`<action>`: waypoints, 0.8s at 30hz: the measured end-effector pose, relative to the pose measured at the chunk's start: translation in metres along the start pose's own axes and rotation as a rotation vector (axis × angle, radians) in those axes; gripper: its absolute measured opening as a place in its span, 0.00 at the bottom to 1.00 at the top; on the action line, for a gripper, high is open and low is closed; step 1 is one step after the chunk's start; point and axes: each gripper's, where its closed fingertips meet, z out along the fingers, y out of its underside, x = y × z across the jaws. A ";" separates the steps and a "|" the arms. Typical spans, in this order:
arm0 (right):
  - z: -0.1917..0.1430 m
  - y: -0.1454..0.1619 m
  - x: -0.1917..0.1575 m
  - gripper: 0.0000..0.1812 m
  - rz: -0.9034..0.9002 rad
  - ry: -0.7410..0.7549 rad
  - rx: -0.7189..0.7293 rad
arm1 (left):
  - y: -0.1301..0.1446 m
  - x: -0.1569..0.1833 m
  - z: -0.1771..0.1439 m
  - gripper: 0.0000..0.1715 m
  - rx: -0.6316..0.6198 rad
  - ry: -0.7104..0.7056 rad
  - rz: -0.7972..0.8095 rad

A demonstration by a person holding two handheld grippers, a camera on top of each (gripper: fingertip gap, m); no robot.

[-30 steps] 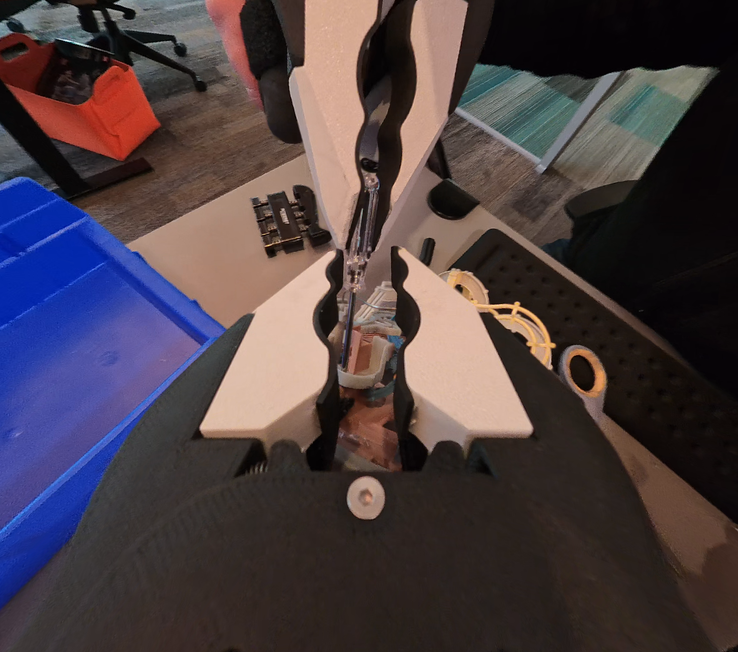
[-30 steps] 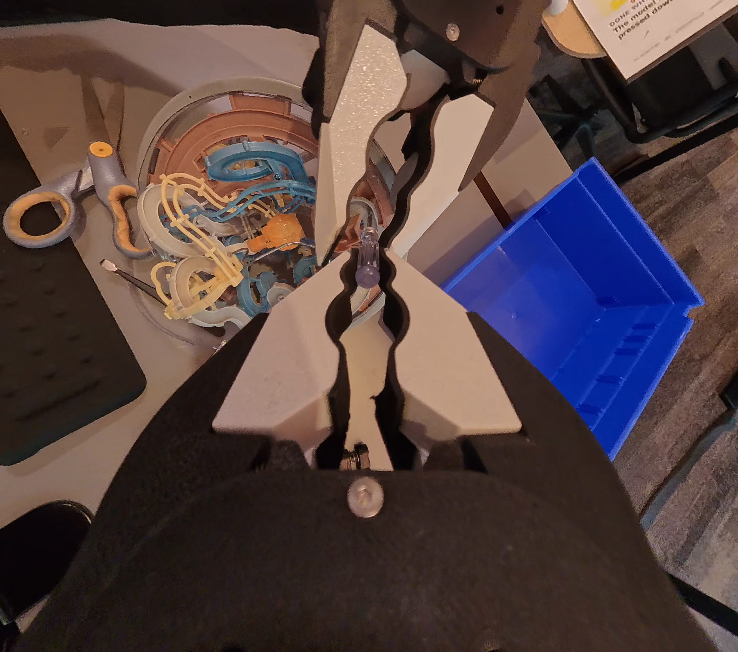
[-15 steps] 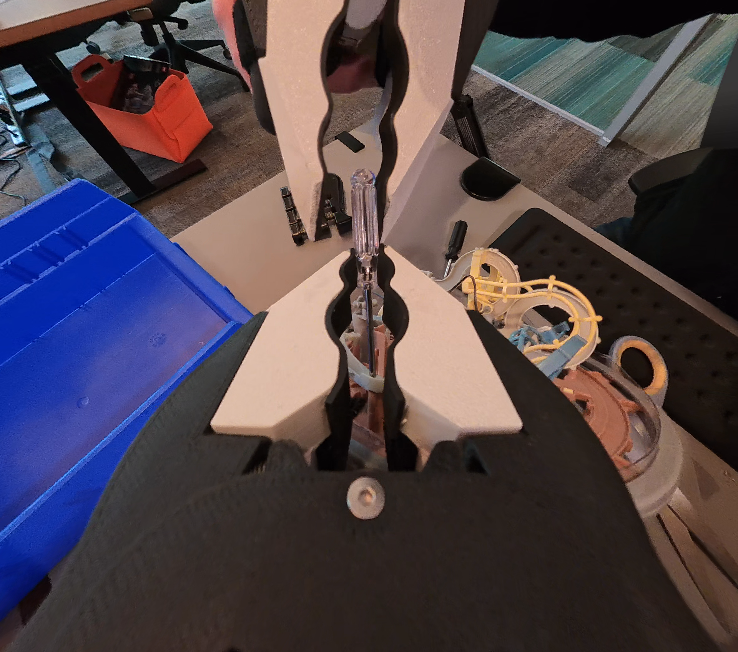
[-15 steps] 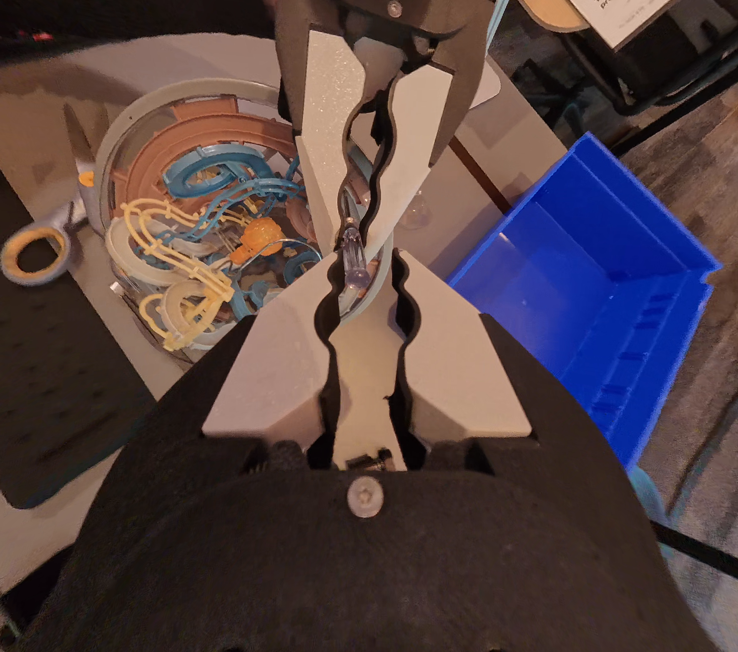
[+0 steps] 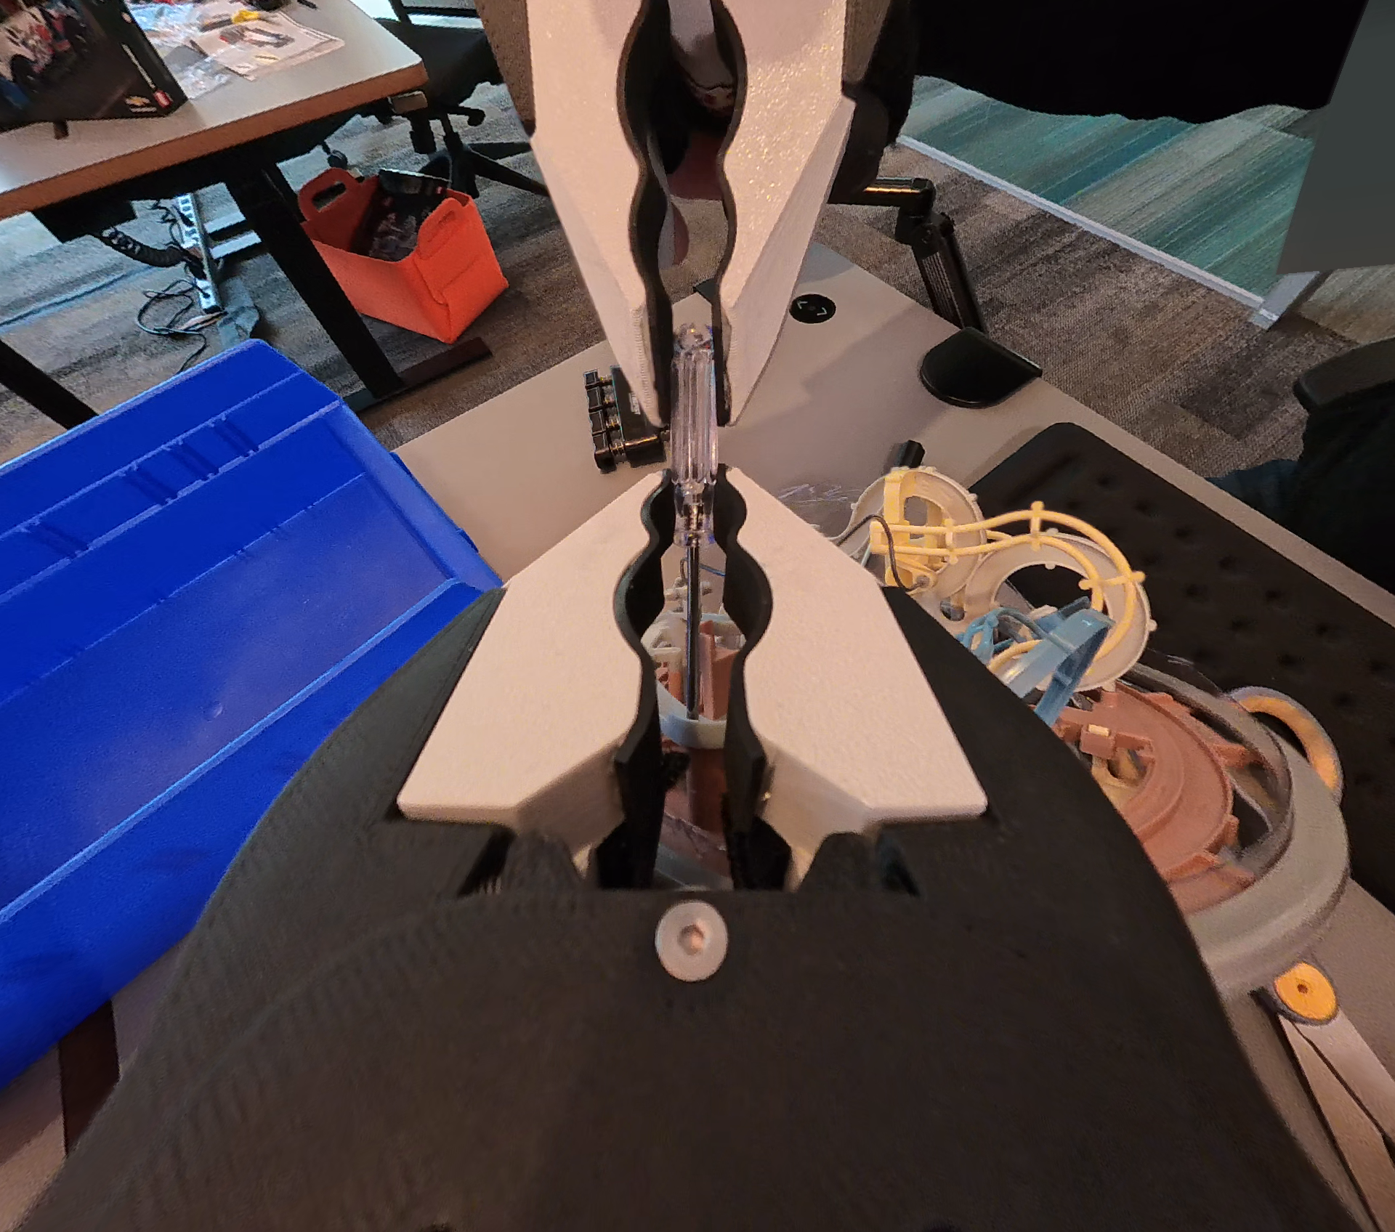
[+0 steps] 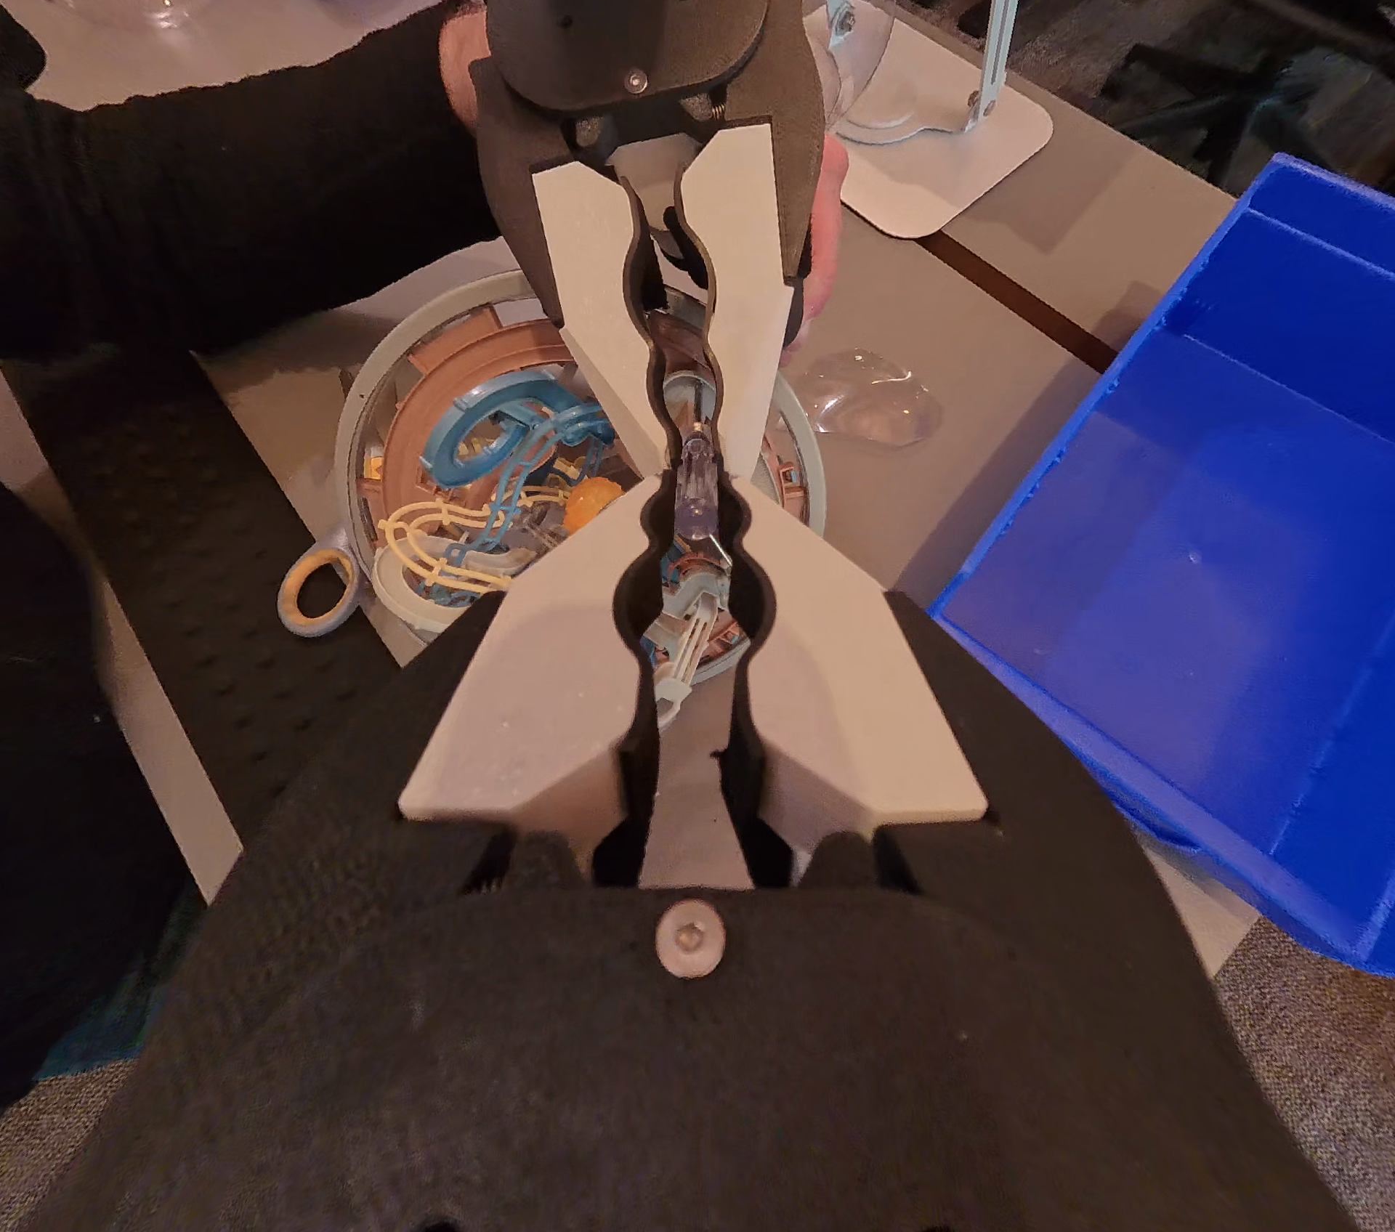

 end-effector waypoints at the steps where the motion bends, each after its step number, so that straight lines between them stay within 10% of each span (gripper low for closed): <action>1: 0.000 0.000 0.000 0.05 -0.008 0.000 -0.001 | 0.000 0.000 0.000 0.04 0.006 0.000 -0.003; 10: 0.001 -0.001 -0.002 0.05 -0.182 -0.005 -0.086 | -0.014 0.003 -0.010 0.20 0.082 0.114 -0.110; 24: 0.014 -0.005 -0.001 0.05 -0.364 -0.031 -0.178 | -0.016 0.006 -0.009 0.15 0.166 0.236 -0.204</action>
